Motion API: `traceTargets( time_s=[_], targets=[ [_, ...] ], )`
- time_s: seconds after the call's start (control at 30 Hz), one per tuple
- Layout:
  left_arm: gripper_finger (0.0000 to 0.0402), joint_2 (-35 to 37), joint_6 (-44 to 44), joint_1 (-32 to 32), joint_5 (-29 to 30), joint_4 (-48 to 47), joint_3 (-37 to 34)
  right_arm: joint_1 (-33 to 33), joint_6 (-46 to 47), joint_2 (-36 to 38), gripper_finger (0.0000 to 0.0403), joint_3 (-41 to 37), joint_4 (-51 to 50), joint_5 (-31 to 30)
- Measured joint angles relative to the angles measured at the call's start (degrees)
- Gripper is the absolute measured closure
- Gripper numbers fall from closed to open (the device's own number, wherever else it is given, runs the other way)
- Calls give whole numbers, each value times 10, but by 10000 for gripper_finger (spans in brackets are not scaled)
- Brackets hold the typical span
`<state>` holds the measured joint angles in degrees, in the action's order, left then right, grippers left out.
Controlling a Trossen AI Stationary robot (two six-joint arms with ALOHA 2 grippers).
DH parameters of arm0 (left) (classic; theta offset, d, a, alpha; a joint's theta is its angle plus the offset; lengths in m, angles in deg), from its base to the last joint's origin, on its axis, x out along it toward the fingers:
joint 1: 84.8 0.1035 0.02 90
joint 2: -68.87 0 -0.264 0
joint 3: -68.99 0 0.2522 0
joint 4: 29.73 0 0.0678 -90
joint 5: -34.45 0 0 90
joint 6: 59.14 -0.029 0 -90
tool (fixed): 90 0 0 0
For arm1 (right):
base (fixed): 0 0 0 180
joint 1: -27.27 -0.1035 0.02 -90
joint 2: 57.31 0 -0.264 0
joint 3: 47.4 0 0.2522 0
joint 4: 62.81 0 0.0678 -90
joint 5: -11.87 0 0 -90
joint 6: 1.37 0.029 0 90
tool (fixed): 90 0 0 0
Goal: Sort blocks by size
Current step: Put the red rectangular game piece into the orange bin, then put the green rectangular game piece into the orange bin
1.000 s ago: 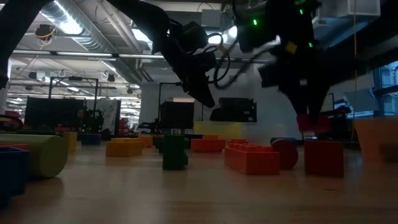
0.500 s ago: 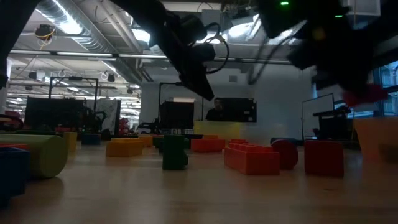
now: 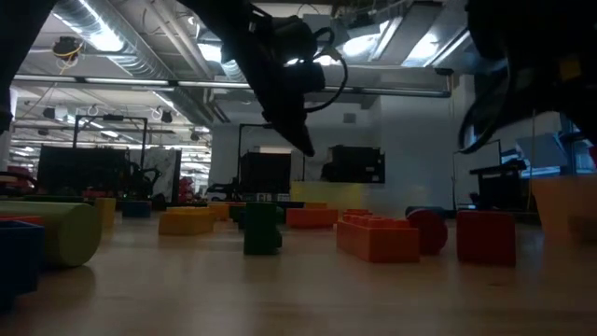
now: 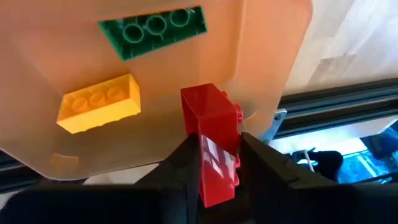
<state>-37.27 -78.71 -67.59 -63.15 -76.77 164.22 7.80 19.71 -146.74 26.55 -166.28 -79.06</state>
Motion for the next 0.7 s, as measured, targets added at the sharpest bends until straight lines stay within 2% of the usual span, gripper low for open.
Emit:
traceTargets(
  time_s=[0.2, 0.33, 0.53, 0.7],
  targets=[
    [240, 0, -72, -18, 0, -115, 0, -4, 18, 0, 277, 0, 1, -33],
    [240, -1, -98, -17, 0, -139, -18, -4, 19, 0, 255, 0, 1, -33],
    [240, -1, -99, -3, 1, -134, -47, -4, 19, 0, 221, 0, 1, -15],
    [240, -1, -120, 6, 1, -91, -81, -4, 18, 0, 208, 0, 2, -15]
  ],
)
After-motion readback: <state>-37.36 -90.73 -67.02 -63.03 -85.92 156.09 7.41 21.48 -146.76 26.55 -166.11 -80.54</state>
